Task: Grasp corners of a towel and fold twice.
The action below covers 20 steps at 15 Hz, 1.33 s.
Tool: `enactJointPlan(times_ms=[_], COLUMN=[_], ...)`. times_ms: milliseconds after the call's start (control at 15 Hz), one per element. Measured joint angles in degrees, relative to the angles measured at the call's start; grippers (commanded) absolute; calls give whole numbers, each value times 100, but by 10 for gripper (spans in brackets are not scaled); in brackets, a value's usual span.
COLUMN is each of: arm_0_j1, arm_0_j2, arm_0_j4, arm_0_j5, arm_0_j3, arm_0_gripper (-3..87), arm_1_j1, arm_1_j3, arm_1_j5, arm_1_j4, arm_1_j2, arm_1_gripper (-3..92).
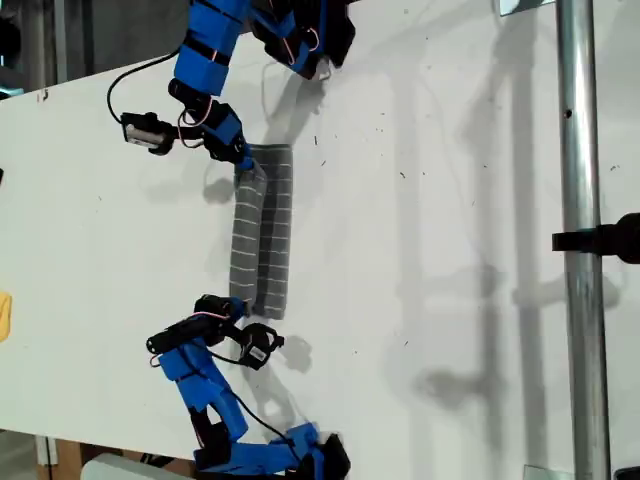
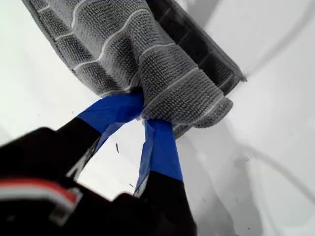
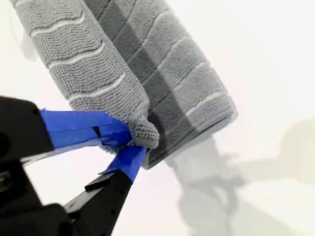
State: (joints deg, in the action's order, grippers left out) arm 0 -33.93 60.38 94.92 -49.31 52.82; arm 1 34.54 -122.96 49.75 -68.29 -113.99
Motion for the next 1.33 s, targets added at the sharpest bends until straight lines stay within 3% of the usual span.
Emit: enactJointPlan(times_ms=[400,667,867,1067,1333], arm_0_j1=[659,624,431,334,325], arm_0_j2=[-773,-809,-817,-756,176], arm_0_j4=[0,44,70,88,105], arm_0_j5=[-773,-809,-817,-949,-1020], arm_0_j3=[-9,62,325,800,1380], arm_0_gripper=[71,172,192,183,152], arm_1_j1=[-246,-369,-360,-202,220], arm_1_j3=[-308,-316,-316,-316,-316], arm_1_j5=[202,352,396,404,527], arm_1_j4=[26,158,211,-44,-1011], arm_1_j2=[396,879,1160,984,-492], arm_1_gripper=[-3,129,255,272,297])
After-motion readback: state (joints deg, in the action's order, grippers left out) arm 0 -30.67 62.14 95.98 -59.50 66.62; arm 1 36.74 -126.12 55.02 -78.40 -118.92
